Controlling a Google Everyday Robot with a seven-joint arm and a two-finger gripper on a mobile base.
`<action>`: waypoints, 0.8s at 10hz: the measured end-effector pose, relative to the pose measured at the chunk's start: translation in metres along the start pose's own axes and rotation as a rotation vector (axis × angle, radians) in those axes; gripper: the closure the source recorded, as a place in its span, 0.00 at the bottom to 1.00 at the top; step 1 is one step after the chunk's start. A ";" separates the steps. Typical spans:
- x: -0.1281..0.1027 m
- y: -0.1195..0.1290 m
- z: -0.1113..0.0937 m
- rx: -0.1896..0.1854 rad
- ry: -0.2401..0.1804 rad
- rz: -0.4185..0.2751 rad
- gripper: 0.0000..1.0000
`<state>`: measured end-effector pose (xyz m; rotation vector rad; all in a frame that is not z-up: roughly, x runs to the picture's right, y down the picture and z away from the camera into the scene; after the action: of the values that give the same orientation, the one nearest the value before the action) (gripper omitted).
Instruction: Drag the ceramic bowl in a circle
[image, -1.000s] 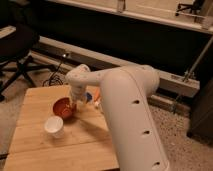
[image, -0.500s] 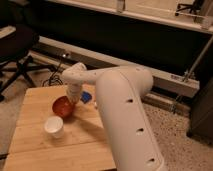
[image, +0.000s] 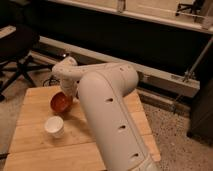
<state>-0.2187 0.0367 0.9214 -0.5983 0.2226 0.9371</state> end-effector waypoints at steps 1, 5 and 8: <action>0.000 -0.010 -0.001 0.021 0.006 0.014 1.00; 0.052 -0.051 -0.001 0.097 0.076 0.125 1.00; 0.110 -0.057 0.003 0.108 0.132 0.182 1.00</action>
<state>-0.1090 0.0891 0.8986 -0.5471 0.4495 1.0549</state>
